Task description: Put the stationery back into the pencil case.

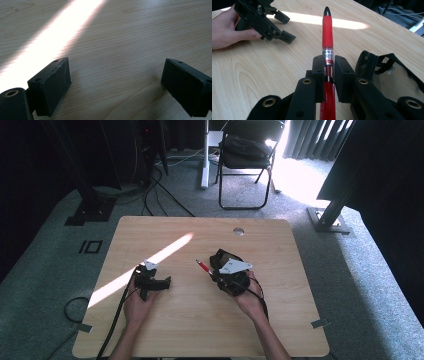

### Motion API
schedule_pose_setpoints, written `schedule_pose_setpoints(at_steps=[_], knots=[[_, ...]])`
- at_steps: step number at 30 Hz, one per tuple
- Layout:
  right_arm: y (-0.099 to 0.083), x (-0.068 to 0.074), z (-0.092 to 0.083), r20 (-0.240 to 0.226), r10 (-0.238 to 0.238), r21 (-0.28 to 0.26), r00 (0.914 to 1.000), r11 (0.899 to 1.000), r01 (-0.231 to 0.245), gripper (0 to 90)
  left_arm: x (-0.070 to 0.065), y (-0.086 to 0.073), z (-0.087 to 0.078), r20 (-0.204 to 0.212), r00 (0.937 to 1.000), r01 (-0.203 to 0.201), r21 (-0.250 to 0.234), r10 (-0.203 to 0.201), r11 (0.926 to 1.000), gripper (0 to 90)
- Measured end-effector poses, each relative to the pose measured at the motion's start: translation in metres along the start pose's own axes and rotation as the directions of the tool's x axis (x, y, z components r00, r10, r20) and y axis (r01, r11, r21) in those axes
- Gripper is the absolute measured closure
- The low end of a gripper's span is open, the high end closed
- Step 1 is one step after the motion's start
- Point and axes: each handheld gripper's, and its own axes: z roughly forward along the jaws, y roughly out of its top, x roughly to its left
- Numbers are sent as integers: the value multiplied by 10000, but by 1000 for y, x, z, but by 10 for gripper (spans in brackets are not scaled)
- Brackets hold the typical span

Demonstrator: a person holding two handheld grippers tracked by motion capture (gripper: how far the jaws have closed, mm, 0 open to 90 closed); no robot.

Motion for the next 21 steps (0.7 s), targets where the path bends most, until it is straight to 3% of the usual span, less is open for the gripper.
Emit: schedule_pose_setpoints(at_steps=[21], knots=[[2, -16, -12, 373, 299, -240, 9989, 9993, -290, 797, 0, 0, 0, 0, 10000, -1, -1, 1, 10000, 89]])
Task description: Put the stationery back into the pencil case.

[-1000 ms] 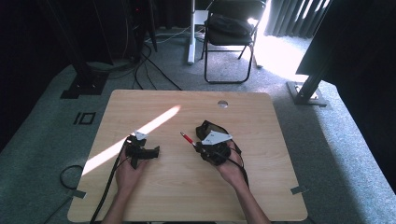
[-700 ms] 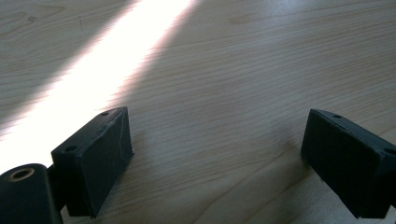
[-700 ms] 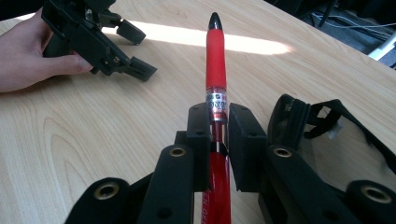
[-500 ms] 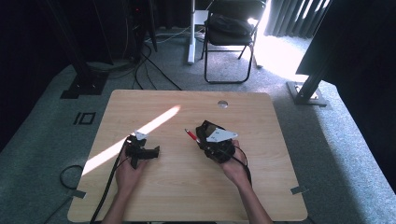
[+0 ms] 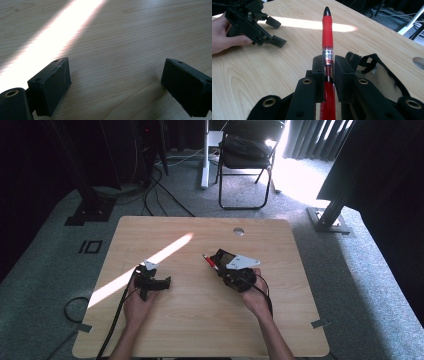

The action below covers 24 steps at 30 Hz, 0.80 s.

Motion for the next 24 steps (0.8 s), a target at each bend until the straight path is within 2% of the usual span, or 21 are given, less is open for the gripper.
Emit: schedule_pose_setpoints(at_steps=[24], knots=[[-5, -25, -8, 566, 422, 4, 9975, 9991, -423, 798, 0, 0, 0, -2, 10000, -1, 1, 1, 10000, 89]])
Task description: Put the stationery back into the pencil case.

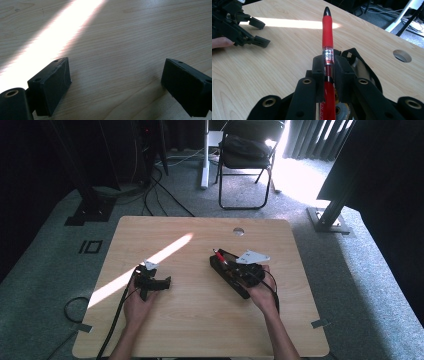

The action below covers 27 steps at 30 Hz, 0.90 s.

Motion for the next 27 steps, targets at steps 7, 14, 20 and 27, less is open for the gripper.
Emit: schedule_pose_setpoints(at_steps=[7, 14, 20, 27], knots=[[-4, -6, 1, 119, 188, 32, 9998, 9998, -188, 798, 0, 0, 0, 1, 10000, 3, -1, -3, 10000, 89], [-7, -11, 3, 180, 330, 94, 9993, 9994, -332, 797, 0, 0, 0, 1, 10000, 0, 0, 0, 10000, 89], [-11, -15, 6, 231, 419, 218, 9989, 9989, -424, 797, 0, 0, 0, 1, 10000, 4, -1, -4, 10000, 89], [-15, -19, 11, 302, 464, 344, 9985, 9983, -475, 797, 0, 0, 0, 0, 10000, 1, 1, -1, 10000, 89]])
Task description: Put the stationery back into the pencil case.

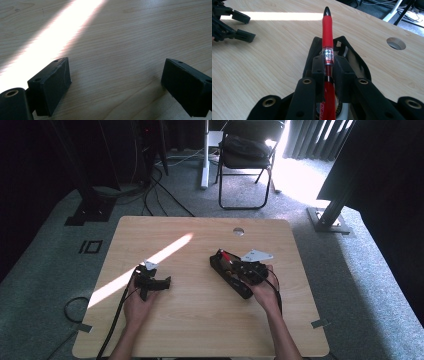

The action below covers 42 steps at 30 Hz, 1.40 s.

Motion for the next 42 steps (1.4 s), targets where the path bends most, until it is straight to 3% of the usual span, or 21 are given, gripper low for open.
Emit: schedule_pose_setpoints(at_steps=[25, 29, 34, 42], knots=[[-12, -8, 18, -241, 234, 689, 9994, 9974, -217, 764, 0, 0, 0, 1, 10000, 1, -2, -1, 10000, 89], [-11, -7, 16, -349, 349, 558, 9988, 9979, -330, 644, 0, 0, 0, 2, 10000, 1, -1, -1, 10000, 89], [-5, -4, 1, -127, 528, 46, 9985, 9986, -527, 510, 0, 0, 0, 1, 10000, 0, -1, 0, 10000, 89], [-7, -5, -30, 264, 792, -943, 9965, 9926, -764, 417, 0, 0, 0, 1, 10000, -2, 0, 2, 10000, 89]])
